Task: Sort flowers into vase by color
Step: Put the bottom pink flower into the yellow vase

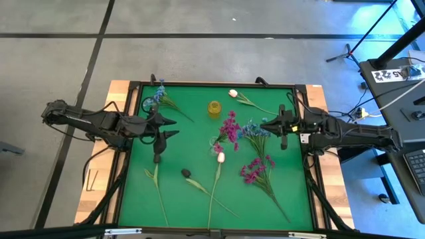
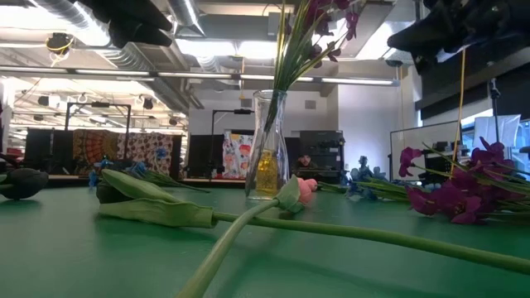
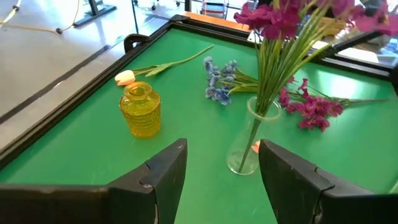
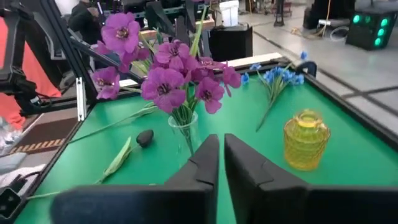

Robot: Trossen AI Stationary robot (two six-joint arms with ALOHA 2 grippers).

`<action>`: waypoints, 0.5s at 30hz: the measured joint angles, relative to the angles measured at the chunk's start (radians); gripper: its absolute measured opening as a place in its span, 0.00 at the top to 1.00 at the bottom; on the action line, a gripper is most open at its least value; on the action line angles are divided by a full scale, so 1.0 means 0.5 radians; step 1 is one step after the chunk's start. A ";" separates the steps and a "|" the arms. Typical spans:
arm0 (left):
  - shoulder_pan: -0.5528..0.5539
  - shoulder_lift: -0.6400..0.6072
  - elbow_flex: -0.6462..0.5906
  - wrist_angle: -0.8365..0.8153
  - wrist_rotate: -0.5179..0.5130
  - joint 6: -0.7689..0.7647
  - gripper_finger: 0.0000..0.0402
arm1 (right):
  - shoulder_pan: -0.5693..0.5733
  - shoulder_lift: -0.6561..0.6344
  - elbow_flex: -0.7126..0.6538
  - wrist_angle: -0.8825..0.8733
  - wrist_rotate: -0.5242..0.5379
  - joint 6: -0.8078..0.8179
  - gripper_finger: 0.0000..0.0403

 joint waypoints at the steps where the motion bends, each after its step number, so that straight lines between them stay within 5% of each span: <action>1: 0.000 0.000 0.000 0.000 -0.008 -0.006 0.52 | 0.000 0.006 0.009 -0.041 0.000 0.001 0.89; 9: -0.003 0.005 0.000 0.003 -0.050 -0.233 0.52 | 0.001 0.025 0.011 -0.385 -0.006 0.327 0.66; 15: -0.024 0.095 0.001 0.025 -0.040 -0.429 0.52 | 0.002 0.026 0.011 -0.674 0.077 0.412 0.61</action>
